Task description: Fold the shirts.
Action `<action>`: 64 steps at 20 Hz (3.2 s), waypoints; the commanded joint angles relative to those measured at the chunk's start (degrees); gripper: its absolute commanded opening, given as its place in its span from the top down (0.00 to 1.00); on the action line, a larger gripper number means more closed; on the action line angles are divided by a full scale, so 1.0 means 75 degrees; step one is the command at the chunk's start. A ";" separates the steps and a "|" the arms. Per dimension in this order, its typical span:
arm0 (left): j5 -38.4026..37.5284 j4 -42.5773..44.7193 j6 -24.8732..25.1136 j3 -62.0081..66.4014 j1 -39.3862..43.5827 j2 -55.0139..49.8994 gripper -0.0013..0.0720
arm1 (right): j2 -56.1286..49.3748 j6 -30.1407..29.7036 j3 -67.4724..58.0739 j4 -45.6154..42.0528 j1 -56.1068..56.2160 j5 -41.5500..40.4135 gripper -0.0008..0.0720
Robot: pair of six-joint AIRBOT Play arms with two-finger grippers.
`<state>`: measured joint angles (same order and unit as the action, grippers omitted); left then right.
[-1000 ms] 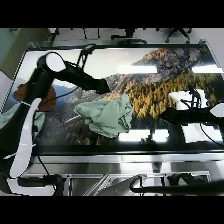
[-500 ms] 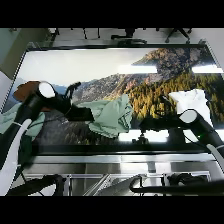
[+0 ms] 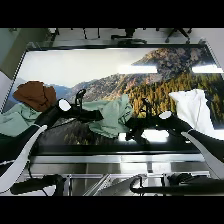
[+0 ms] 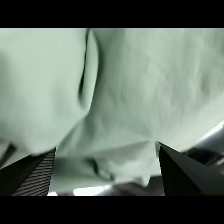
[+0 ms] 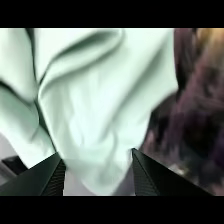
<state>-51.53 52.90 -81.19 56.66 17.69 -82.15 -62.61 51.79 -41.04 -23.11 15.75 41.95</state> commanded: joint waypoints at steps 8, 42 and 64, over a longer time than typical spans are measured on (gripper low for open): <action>-0.0420 -0.0058 0.0251 0.0921 -0.0093 -0.0962 0.97 | -0.0440 -0.0539 -0.0175 0.0629 -0.0038 0.0187 0.97; -0.4674 0.0600 0.1259 0.3369 -0.2218 0.0507 0.97 | 0.2107 0.0251 -0.2393 -0.3576 -0.3127 0.3191 0.97; -0.4199 0.0609 0.1285 0.0842 -0.2973 0.0510 0.05 | 0.2524 0.1390 -0.1058 -0.3063 -0.4272 0.3506 0.13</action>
<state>-87.13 57.41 -73.47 75.55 -4.45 -84.51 -47.33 58.96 -53.93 -47.53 -15.59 62.94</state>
